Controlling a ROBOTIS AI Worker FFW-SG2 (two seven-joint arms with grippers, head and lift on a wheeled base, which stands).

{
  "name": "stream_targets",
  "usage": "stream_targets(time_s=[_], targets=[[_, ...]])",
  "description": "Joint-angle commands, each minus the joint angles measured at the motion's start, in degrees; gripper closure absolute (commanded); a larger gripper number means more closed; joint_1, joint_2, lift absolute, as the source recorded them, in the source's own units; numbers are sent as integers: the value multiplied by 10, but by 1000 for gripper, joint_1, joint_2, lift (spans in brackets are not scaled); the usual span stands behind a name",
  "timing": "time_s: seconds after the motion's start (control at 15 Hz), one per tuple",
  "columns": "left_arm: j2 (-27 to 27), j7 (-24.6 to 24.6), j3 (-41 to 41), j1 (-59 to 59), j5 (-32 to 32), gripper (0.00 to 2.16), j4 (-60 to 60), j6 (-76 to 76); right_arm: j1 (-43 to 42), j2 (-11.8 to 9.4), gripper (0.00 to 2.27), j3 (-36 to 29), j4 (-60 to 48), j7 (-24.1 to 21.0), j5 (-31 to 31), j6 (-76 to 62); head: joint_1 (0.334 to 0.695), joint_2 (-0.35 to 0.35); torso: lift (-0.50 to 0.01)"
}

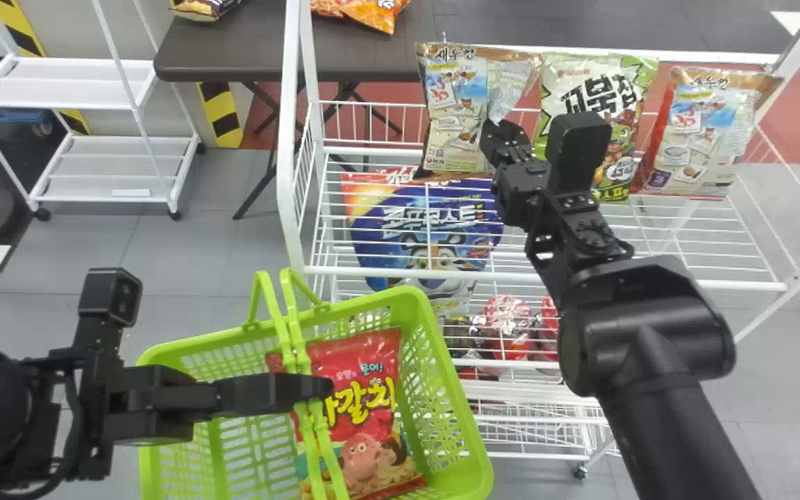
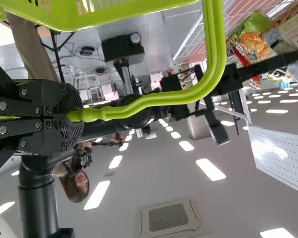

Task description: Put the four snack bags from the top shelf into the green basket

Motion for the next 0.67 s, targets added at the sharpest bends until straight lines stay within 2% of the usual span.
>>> stream_targets(time_s=[0.0,0.13,0.2,0.33,0.47,0.6], targets=[[-2,-7,-1,-1,-1,2148,-2,4,57,1,2250,0,-122,12,-1,85,695,-9,0],[-2,-7,3,-1,-1,2148,-3,4,119,1,2250,-8,-232,30,-9,161,695,-3,0],[-2,-7,6,-2,-2,2148,-2,4,150,-5,2250,-16,-283,39,-35,198,695,0,0],[-2,-7,8,-6,-6,2148,-1,4,202,-31,2250,-37,-372,45,-86,286,695,3,0],[-2,-7,8,-9,-8,2148,0,4,256,-43,2250,-39,-457,56,-95,368,695,-6,0],[-6,-7,4,-16,-15,2148,7,4,277,-53,2250,-48,-515,66,-132,493,695,-4,0]])
